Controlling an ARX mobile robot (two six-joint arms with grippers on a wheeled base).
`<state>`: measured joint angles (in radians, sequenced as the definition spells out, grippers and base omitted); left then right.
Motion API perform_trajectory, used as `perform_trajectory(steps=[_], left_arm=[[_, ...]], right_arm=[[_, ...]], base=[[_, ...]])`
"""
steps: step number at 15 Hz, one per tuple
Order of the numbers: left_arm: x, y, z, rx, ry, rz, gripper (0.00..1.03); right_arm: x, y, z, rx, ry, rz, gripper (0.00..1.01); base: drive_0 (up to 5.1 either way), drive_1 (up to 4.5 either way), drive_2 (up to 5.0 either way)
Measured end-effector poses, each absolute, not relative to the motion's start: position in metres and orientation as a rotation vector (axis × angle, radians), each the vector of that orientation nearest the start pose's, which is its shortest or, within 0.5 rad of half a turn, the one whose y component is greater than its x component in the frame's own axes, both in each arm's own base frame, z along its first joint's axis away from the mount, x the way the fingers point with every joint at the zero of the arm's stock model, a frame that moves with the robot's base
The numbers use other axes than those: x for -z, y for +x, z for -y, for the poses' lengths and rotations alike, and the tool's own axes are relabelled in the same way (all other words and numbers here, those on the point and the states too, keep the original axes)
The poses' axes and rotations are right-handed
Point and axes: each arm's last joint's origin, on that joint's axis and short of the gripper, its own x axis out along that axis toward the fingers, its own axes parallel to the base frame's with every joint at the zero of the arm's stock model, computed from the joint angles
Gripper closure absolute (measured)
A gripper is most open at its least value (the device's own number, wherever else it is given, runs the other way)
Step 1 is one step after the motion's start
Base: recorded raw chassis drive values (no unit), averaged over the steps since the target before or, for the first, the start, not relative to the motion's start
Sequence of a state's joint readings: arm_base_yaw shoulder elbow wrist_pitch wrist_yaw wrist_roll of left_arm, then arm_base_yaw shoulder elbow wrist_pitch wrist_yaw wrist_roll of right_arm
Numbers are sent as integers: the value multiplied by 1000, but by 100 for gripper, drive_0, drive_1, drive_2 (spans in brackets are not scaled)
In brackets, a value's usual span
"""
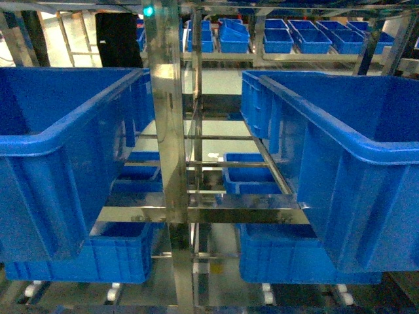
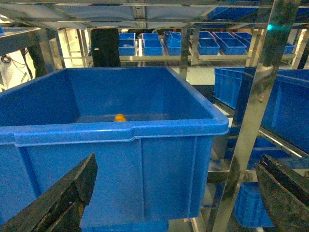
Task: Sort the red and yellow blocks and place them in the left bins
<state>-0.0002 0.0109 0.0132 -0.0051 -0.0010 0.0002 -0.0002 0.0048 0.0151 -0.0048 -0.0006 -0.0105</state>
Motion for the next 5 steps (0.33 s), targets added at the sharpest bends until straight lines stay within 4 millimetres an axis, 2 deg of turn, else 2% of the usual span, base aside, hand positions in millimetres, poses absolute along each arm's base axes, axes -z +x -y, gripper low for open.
perform_trajectory(steps=[5], left_arm=[[-167,98,0,-1,0,-3,5]], right_arm=[[-168,97,0,0,-10,5,3]], base=[[0,0,0]])
